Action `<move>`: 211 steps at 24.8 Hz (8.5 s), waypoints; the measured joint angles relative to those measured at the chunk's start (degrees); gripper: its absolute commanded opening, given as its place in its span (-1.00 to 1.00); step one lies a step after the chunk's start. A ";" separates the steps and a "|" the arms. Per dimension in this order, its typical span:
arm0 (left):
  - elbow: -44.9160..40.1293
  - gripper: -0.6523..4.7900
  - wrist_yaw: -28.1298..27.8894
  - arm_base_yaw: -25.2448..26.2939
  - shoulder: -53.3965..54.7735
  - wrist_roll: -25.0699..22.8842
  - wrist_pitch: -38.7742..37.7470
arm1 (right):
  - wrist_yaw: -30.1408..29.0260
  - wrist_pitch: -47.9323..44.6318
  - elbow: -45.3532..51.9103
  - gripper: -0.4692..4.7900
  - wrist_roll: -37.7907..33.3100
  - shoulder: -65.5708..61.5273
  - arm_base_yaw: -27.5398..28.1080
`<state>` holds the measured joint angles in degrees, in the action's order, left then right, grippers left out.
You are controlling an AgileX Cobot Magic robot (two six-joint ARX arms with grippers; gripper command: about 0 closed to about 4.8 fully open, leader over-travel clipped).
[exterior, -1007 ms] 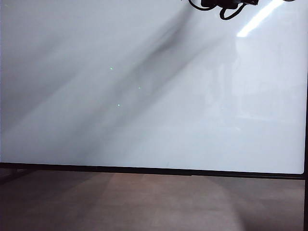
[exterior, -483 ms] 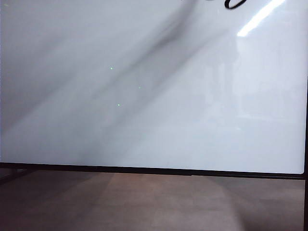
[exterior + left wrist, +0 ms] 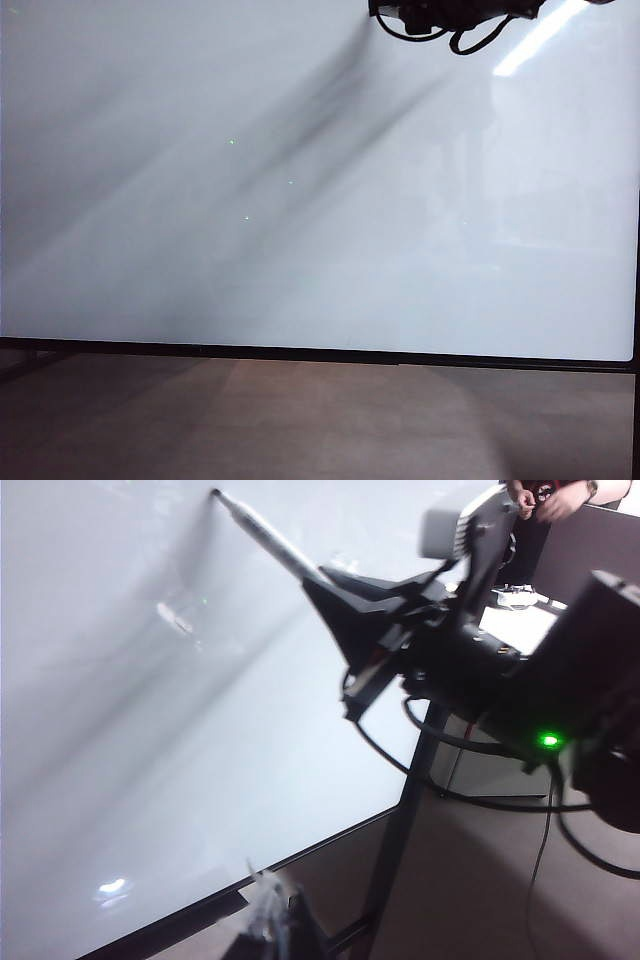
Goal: Reach to the right to find the marker pen, pick it up, and write the number 6 on the whiteboard.
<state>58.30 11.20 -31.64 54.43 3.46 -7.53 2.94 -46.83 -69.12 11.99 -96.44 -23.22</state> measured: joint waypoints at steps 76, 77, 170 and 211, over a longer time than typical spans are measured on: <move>0.02 -0.78 -0.04 0.00 0.00 -0.02 0.02 | 0.02 16.59 -0.92 -0.82 -2.49 2.60 0.96; 0.00 -0.78 -0.04 0.02 0.00 0.00 0.00 | 0.00 16.41 -0.90 -0.83 -2.49 2.56 0.96; 0.00 -0.78 -0.04 -0.02 0.02 -0.02 0.00 | 12.33 33.92 -0.96 -0.82 -8.63 6.14 0.31; -30.42 -0.78 -4.98 -0.02 -24.74 -7.56 6.84 | 13.60 47.15 26.03 -0.79 -5.53 63.34 0.70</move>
<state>27.88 6.22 -31.66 29.69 -4.10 -0.69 16.53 0.32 -43.09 6.46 -33.10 -22.52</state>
